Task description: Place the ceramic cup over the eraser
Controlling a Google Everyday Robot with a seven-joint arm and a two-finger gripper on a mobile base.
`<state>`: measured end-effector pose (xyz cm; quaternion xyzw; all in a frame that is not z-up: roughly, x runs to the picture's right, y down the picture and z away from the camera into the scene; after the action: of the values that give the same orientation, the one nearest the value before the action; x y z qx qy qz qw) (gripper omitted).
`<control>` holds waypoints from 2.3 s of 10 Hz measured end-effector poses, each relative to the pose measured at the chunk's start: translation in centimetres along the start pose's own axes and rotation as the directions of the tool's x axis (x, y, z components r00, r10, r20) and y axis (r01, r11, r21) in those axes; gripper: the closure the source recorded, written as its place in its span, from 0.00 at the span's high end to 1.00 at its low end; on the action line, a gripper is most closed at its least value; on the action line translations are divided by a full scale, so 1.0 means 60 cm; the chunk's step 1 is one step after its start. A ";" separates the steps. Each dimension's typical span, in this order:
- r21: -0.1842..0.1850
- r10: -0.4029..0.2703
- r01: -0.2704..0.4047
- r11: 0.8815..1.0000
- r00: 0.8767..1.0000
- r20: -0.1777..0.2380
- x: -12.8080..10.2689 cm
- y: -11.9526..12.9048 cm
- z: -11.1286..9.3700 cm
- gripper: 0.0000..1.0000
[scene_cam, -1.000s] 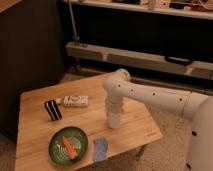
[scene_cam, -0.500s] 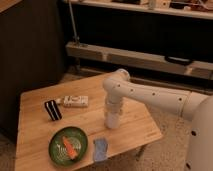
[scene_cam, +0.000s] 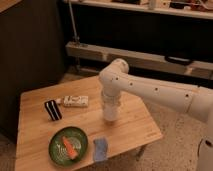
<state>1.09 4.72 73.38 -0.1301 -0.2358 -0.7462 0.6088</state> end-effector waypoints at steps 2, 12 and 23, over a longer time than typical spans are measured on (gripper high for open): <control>0.036 -0.066 0.068 0.997 0.996 -0.061 0.045 -0.035 -0.056 0.00; 0.132 -0.639 0.662 0.738 0.748 -0.176 0.128 -0.374 -0.158 0.00; 0.246 -0.744 0.745 0.620 0.658 -0.117 0.144 -0.452 -0.095 0.00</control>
<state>-26.62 -1.52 67.41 0.0657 -0.3676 -0.8911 0.2578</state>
